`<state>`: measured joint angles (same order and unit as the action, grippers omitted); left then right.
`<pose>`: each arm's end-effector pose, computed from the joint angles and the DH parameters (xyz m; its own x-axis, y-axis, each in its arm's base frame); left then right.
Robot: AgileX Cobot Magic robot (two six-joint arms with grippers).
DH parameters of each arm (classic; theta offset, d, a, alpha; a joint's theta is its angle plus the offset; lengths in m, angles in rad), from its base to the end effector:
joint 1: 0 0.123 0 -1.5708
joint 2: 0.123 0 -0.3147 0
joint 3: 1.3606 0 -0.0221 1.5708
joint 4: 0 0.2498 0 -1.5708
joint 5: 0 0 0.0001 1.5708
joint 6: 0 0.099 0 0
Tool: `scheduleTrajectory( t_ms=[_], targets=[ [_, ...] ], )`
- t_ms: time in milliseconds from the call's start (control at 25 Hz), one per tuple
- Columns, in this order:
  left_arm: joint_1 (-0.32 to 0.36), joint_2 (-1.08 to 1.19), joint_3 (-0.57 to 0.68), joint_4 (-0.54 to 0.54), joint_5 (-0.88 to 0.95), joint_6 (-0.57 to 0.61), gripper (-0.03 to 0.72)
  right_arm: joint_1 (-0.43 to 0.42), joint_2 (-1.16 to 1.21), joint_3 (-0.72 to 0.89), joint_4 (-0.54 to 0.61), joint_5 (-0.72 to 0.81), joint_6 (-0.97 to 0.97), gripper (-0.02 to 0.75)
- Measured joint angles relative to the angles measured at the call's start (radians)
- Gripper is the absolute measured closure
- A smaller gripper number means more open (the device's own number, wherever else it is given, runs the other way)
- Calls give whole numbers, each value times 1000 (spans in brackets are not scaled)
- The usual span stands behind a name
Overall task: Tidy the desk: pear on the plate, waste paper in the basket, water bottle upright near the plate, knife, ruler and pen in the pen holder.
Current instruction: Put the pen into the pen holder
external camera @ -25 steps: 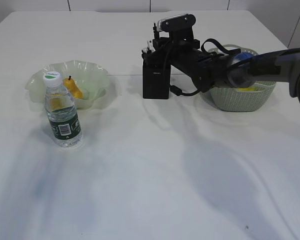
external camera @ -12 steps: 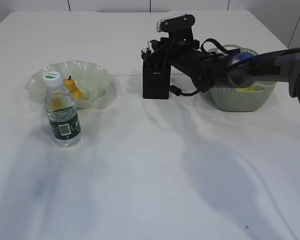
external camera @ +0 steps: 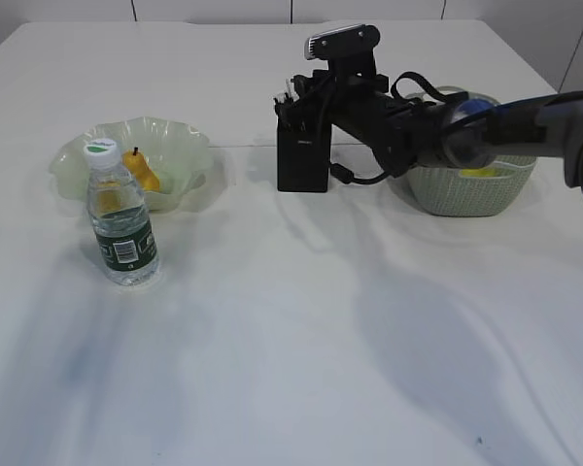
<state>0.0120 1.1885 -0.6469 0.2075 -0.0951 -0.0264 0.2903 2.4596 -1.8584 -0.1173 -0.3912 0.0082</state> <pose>0.2460 0.0010 0.3023 -0.3466 0.1750 -0.9215 0.0696 0.9845 0.1608 0.5672 0.1740 0.1739 -0.0862 -0.1302 -0.9877 -0.3387 0.9362 -0.0938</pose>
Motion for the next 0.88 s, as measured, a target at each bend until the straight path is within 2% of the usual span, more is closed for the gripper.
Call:
scheduleTrajectory(
  t_ms=[200,600,880],
  targets=[
    [0,0,0,0,-5,0,286,0,-19,0,0,15,0,506],
    [0,0,0,2,-35,0,286,0,-121,0,0,175,0,505],
    [0,-7,0,82,-47,0,286,0,-218,0,0,251,-1,505]
  ],
)
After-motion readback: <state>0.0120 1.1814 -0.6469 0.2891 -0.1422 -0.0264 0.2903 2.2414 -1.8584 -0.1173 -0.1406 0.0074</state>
